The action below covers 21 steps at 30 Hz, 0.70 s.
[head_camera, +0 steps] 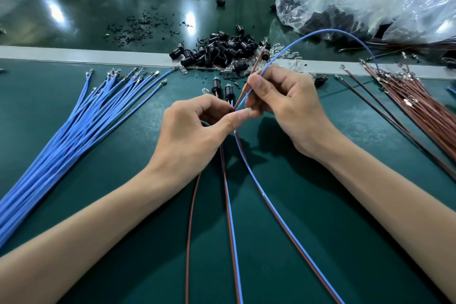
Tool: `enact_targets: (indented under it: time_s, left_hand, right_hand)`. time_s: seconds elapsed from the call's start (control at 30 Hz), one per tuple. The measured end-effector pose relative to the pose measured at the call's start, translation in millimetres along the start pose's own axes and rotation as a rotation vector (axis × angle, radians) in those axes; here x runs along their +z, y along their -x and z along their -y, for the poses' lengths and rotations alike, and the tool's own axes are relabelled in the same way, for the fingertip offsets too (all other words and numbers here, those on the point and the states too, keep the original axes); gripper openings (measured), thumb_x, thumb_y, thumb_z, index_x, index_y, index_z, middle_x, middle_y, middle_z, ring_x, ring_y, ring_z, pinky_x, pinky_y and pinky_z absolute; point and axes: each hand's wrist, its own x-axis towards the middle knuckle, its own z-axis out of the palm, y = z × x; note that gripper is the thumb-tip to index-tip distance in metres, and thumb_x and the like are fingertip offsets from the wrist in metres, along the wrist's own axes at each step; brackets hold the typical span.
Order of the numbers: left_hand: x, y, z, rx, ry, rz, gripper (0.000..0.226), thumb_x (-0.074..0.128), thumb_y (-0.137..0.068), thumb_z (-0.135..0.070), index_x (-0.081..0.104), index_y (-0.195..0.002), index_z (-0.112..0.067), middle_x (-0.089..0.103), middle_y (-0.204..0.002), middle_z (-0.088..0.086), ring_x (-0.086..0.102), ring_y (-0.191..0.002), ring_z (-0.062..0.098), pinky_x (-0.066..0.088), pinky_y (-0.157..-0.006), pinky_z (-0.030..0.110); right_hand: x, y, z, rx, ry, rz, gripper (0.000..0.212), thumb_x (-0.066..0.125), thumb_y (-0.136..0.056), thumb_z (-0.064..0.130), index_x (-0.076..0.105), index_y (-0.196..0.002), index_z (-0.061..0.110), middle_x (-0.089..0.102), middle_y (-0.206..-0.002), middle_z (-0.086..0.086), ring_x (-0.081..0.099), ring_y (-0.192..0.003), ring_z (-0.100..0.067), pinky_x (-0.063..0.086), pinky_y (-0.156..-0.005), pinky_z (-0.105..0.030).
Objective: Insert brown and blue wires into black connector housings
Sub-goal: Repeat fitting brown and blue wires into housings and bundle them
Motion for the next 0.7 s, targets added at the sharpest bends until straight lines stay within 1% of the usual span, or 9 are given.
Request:
enact_targets:
  time_s: [0.07,0.17,0.3,0.47,0.53,0.63,0.7]
  left_hand:
    - [0.0,-0.4,0.9,-0.006,0.002,-0.012,0.016,0.077,-0.074,-0.034,0.068,-0.069,-0.021,0.06,-0.055,-0.019,0.048,-0.05,-0.005,0.035,-0.054,0.005]
    - [0.5,-0.7,1.1,-0.015,0.009,-0.027,0.017,0.077,-0.073,-0.034,0.068,-0.069,-0.02,0.058,-0.053,-0.02,0.046,-0.048,-0.006,0.034,-0.052,0.005]
    - [0.2,0.0,1.0,-0.023,0.029,-0.023,0.019,0.078,-0.072,-0.035,0.066,-0.066,-0.021,0.056,-0.051,-0.019,0.043,-0.047,-0.004,0.034,-0.049,0.007]
    - [0.4,-0.3,1.2,-0.036,0.043,-0.028,0.021,0.078,-0.071,-0.036,0.068,-0.068,-0.019,0.055,-0.051,-0.017,0.043,-0.048,-0.003,0.034,-0.049,0.007]
    - [0.5,0.0,0.8,-0.034,0.043,-0.017,0.021,0.079,-0.071,-0.036,0.068,-0.067,-0.019,0.056,-0.051,-0.017,0.043,-0.047,-0.003,0.034,-0.049,0.007]
    - [0.3,0.4,0.1,-0.03,0.045,-0.007,0.023,0.077,-0.068,-0.041,0.067,-0.066,-0.02,0.056,-0.05,-0.017,0.043,-0.047,-0.003,0.033,-0.049,0.007]
    - [0.4,0.1,-0.5,-0.031,0.059,-0.011,0.028,0.074,-0.063,-0.047,0.067,-0.066,-0.02,0.056,-0.051,-0.017,0.044,-0.048,-0.003,0.034,-0.05,0.007]
  right_hand:
    - [-0.4,0.1,0.6,-0.001,-0.006,-0.014,0.022,0.052,-0.095,0.012,0.06,-0.074,0.014,0.062,-0.058,0.006,0.057,-0.052,-0.009,0.05,-0.055,-0.021]
    - [-0.6,0.5,1.4,-0.025,-0.039,-0.054,0.022,0.05,-0.095,0.012,0.06,-0.075,0.012,0.063,-0.058,0.005,0.058,-0.051,-0.008,0.05,-0.054,-0.021]
    - [-0.5,1.5,2.0,0.007,-0.02,0.013,0.02,0.05,-0.095,0.012,0.059,-0.077,0.011,0.065,-0.057,0.005,0.059,-0.049,-0.008,0.05,-0.053,-0.02]
    - [-1.0,1.5,2.5,-0.001,-0.049,-0.033,0.022,0.049,-0.096,0.011,0.059,-0.076,0.011,0.064,-0.057,0.004,0.059,-0.049,-0.008,0.051,-0.053,-0.022]
    - [-0.6,1.3,2.5,0.004,-0.036,-0.005,0.022,0.048,-0.096,0.01,0.058,-0.076,0.011,0.063,-0.056,0.004,0.058,-0.048,-0.008,0.049,-0.052,-0.02]
    - [-0.1,1.1,2.1,0.024,-0.03,0.03,0.024,0.047,-0.096,0.009,0.057,-0.075,0.01,0.063,-0.055,0.004,0.057,-0.048,-0.007,0.048,-0.051,-0.019]
    - [-0.4,1.0,2.3,0.017,-0.048,0.002,0.024,0.046,-0.097,0.009,0.057,-0.075,0.011,0.063,-0.055,0.004,0.057,-0.048,-0.007,0.049,-0.051,-0.019]
